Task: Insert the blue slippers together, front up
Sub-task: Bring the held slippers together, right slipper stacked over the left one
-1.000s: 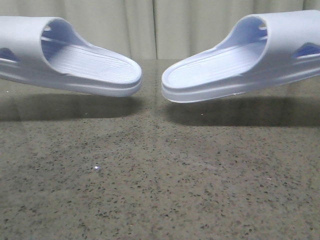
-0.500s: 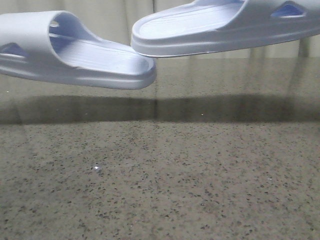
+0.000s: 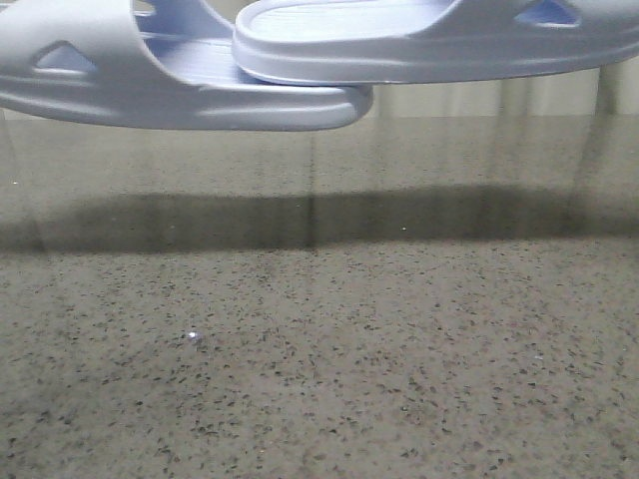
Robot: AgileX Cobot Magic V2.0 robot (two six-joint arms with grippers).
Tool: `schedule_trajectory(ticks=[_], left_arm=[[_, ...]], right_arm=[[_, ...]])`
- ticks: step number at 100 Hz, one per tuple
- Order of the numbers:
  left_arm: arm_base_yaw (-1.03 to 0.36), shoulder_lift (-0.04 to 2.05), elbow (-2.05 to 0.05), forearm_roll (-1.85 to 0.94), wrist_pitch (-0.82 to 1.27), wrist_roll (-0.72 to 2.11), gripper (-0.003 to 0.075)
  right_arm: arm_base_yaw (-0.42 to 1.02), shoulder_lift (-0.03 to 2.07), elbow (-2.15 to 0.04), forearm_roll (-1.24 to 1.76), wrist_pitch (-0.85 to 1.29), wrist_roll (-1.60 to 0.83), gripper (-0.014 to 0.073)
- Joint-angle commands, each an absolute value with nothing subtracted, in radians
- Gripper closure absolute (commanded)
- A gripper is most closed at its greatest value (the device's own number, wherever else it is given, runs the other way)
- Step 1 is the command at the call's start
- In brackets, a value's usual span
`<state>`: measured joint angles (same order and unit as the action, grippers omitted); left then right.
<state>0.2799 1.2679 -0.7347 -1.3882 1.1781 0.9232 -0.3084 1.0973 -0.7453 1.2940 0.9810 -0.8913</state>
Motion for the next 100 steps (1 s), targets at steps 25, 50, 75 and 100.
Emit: schedule_trajectory(ticks=[25, 50, 75, 100], left_arm=[[0.226, 1.293, -0.719, -1.584, 1.268, 0.995, 0.0705], [0.167, 1.293, -0.719, -1.63, 1.268, 0.999, 0.0705], [0.086, 1.293, -0.719, -1.705, 1.268, 1.006, 0.0705], [0.067, 1.293, -0.719, -1.722, 1.268, 1.008, 0.0704]], right_arm=[[-0.267, 1.134, -0.757, 1.4, 1.002, -0.945, 0.0696], [-0.161, 1.218, -0.757, 1.536, 0.999, -1.048, 0.0696], [-0.058, 1.32, -0.775, 1.609, 1.033, -1.111, 0.0696], [0.026, 1.39, -0.849, 1.614, 1.047, -1.118, 0.0696]])
